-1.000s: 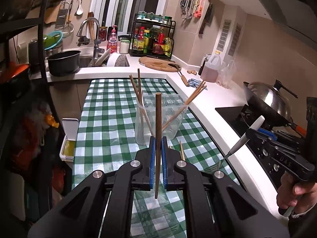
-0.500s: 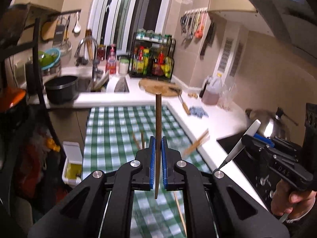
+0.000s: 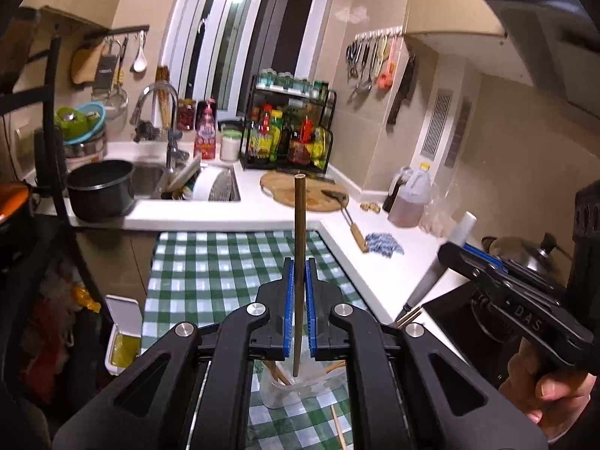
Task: Organize utensils
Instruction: 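Carry the chopstick and fork upright above the clear container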
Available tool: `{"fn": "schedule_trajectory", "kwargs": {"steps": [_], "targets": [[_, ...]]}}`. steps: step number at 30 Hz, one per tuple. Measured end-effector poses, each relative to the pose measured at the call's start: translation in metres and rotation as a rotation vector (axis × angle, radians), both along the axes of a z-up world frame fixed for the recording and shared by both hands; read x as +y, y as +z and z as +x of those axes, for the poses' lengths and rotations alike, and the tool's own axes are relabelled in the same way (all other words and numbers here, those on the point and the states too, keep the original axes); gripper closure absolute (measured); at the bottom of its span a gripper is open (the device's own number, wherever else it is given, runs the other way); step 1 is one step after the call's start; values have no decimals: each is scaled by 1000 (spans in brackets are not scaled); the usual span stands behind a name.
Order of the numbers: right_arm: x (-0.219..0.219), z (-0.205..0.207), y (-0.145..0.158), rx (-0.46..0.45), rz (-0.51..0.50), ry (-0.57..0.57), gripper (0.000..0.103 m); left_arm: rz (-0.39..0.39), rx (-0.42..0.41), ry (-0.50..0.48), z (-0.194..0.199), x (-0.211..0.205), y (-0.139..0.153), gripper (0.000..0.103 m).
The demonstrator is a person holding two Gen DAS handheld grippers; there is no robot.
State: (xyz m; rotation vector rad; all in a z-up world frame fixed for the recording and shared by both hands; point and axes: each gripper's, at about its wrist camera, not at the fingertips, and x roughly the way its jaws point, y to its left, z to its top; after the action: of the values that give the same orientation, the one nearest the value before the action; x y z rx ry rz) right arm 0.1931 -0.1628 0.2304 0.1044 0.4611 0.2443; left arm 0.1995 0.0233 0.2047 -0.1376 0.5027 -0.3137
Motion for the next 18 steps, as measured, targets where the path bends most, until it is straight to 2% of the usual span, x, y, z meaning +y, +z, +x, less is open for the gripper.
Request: {"fn": "schedule_trajectory", "kwargs": {"steps": [9,18], "targets": [[13,31,-56,67,-26,10,89,44,46,-29,12,-8,-34,97],[18,39,-86,119,-59,15,89,74,89,-35,18,-17,-59,97]]}}
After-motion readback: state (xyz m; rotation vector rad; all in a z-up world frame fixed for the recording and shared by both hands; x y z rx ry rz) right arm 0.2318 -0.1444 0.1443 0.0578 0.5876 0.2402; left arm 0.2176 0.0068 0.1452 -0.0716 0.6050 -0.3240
